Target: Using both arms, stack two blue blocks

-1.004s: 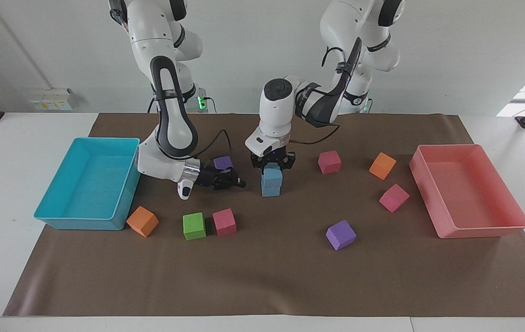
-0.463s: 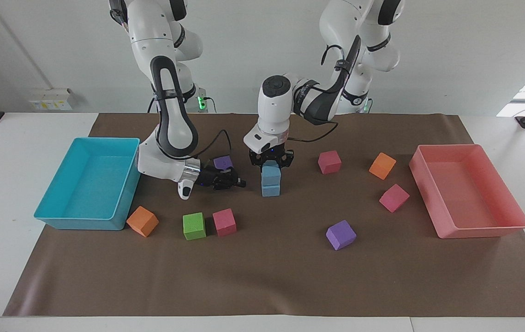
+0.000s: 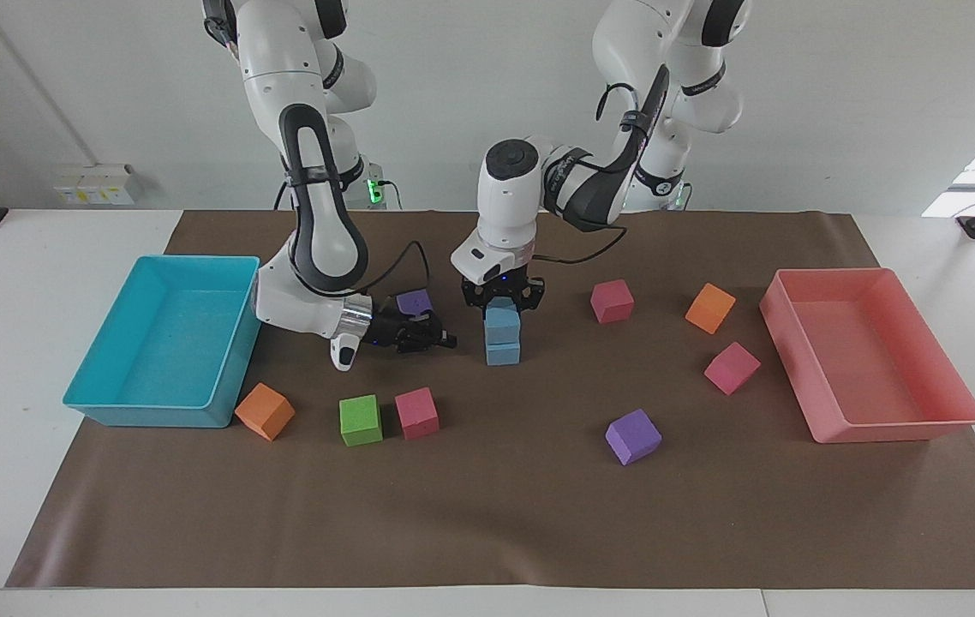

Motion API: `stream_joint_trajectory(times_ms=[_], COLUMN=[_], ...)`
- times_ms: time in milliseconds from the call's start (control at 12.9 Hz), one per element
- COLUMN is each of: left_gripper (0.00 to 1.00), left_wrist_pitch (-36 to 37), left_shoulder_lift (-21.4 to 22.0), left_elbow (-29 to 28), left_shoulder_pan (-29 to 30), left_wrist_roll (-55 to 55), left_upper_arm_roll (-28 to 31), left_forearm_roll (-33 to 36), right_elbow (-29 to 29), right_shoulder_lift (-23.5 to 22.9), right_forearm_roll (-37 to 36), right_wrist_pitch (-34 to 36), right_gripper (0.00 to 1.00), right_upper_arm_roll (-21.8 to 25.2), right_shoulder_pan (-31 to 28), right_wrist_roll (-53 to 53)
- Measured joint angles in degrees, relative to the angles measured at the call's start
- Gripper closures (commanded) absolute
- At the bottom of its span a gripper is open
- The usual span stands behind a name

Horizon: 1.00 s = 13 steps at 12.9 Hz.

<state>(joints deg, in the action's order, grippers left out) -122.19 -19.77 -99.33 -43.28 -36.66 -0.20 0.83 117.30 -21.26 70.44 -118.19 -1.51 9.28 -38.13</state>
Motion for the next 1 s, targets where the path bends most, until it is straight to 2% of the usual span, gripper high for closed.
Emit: stream_joint_trajectory(times_ms=[618, 849, 1004], left_gripper=[0.0, 0.0, 0.0], left_wrist_pitch=[-0.62, 0.4, 3.74], left_shoulder_lift=[0.48, 3.68, 6.4], left_elbow=[0.18, 0.26, 0.18], left_shoulder_pan=[0.0, 0.31, 1.77], left_wrist_roll=[0.0, -0.07, -0.02], left_upper_arm_roll=[0.14, 0.87, 1.38], left_forearm_roll=[0.0, 0.0, 0.01], right_elbow=[0.0, 0.0, -0.09], right_shoulder_lift=[0.0, 0.0, 0.01], right_forearm_roll=[0.0, 0.0, 0.0], right_wrist_pitch=[0.0, 0.0, 0.0], right_gripper=[1.0, 1.0, 1.0], right_upper_arm_roll=[-0.04, -0.06, -0.05], right_shoulder_pan=[0.06, 0.07, 0.07], right_wrist_roll=[0.0, 0.0, -0.01])
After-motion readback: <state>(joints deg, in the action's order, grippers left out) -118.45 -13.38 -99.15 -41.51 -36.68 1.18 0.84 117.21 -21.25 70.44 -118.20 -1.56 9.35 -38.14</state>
